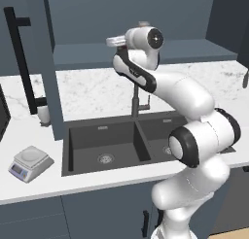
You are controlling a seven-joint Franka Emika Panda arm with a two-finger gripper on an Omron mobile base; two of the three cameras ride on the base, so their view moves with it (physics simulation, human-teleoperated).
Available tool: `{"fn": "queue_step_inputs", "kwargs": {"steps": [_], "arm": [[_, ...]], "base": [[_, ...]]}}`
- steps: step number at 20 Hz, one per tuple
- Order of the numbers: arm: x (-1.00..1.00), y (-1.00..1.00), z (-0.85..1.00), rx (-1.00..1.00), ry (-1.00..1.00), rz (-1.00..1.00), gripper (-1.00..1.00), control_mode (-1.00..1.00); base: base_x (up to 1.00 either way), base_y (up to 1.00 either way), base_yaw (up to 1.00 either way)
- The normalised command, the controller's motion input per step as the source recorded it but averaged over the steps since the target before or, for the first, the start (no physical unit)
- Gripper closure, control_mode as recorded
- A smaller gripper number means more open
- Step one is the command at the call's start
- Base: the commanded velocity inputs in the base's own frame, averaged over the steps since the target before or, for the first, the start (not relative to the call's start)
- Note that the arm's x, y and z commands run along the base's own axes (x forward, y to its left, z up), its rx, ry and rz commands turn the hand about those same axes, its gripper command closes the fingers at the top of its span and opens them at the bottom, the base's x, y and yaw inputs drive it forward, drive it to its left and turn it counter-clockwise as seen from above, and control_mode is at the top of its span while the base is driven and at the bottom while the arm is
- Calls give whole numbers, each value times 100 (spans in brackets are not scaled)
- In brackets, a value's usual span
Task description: Pick the canned food and place it on the digital scale for weighing, and close the cabinet.
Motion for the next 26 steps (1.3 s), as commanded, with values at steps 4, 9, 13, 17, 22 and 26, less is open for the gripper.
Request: {"fn": "queue_step_inputs", "kwargs": {"steps": [4, 9, 13, 17, 22, 26], "arm": [[-98, 0, 0, 1, -14, 0, 100, -100], [-100, -13, 17, 0, 3, 0, 100, -100], [-100, -7, 21, 9, 15, 1, 100, -100], [-99, 0, 3, 15, 8, 11, 100, -100], [-73, 12, -9, 14, -20, 6, 100, -100], [-34, 26, -46, 6, 1, 16, 100, -100]], "base": [[0, 0, 0], [0, 0, 0], [0, 0, 0], [0, 0, 0], [0, 0, 0], [0, 0, 0]]}}
